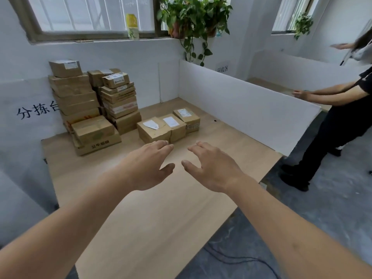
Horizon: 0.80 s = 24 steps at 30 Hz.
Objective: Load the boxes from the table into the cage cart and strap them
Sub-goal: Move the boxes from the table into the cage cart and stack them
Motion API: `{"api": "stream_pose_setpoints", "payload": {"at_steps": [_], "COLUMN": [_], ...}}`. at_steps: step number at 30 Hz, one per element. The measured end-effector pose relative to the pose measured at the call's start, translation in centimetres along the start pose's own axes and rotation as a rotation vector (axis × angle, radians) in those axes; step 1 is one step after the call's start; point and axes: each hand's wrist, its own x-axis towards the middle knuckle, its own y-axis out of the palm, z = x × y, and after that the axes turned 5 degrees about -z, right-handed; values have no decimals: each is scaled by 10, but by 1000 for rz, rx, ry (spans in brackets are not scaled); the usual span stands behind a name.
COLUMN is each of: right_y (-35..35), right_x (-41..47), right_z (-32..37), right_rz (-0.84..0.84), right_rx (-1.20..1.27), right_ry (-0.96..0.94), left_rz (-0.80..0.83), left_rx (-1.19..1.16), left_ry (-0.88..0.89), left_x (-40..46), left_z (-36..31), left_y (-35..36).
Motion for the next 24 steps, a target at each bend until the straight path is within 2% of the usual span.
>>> {"api": "stream_pose_setpoints", "payload": {"at_steps": [12,18,24], "right_y": [46,67,117], "right_x": [156,227,318], "right_z": [-43,-63,-105], "right_rz": [176,199,243], "right_rx": [73,84,132], "right_ry": [-33,-141,-230], "left_rz": [38,36,88], "left_rx": [-25,-43,-42], "left_ry": [-160,-270,-420], "left_x": [116,157,216], "left_z": [59,81,109], "left_y": [44,69,121]}}
